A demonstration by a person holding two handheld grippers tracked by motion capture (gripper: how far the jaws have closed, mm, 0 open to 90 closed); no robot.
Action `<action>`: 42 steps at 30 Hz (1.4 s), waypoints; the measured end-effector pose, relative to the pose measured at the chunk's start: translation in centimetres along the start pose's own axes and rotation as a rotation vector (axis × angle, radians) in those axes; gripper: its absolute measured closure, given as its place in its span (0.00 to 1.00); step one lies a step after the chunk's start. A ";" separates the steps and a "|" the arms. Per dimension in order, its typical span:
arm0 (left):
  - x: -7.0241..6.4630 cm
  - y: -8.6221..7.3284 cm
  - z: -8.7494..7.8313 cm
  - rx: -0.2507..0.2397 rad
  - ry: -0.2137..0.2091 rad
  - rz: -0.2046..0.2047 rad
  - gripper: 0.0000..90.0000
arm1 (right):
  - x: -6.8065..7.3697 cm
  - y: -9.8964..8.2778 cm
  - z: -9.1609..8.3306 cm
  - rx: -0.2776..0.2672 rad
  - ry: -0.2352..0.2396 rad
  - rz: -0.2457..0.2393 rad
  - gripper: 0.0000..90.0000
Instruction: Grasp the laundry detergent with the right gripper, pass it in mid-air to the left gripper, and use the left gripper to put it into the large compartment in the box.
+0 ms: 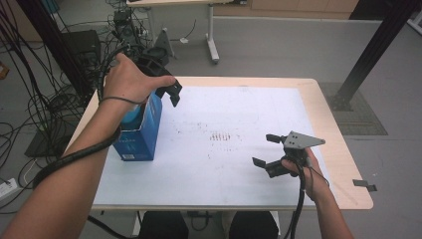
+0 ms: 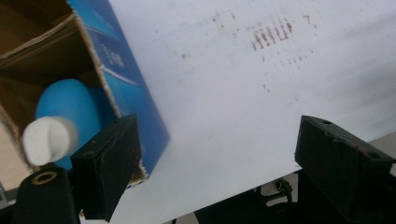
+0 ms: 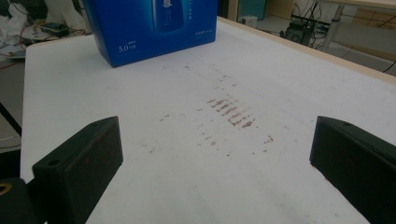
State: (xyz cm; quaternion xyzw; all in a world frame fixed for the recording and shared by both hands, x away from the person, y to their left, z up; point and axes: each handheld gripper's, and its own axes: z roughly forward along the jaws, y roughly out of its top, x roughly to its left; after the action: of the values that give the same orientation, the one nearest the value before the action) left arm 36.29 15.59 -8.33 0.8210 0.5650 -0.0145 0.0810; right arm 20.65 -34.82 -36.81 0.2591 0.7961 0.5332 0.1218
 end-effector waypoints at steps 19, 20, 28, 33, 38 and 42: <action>-6.4 -0.4 3.6 0.005 -0.047 0.199 0.09 | 0.0 2.1 -1.1 0.084 -0.057 0.038 0.03; -6.7 -0.4 3.9 0.008 -0.046 0.211 0.09 | 0.0 2.2 -1.2 0.088 -0.062 0.043 0.03; -8.1 -1.0 6.0 0.010 -0.062 0.268 0.07 | -0.2 3.6 -1.6 0.143 -0.105 0.076 0.02; -8.3 -1.2 7.7 0.025 -0.084 0.281 0.07 | -0.5 4.2 -1.8 0.169 -0.129 0.098 0.02; -8.5 -1.5 9.3 0.030 -0.103 0.300 0.07 | -0.8 4.7 -2.2 0.174 -0.134 0.104 0.02; -9.0 -1.9 10.5 0.018 -0.093 0.309 0.07 | -1.2 5.3 -2.4 0.186 -0.132 0.113 0.02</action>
State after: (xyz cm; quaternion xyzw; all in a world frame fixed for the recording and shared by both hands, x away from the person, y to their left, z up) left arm 31.98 6.37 -17.89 0.8973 0.4274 -0.0451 0.1011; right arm 22.06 -35.75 -31.12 0.3483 0.8165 0.4448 0.1193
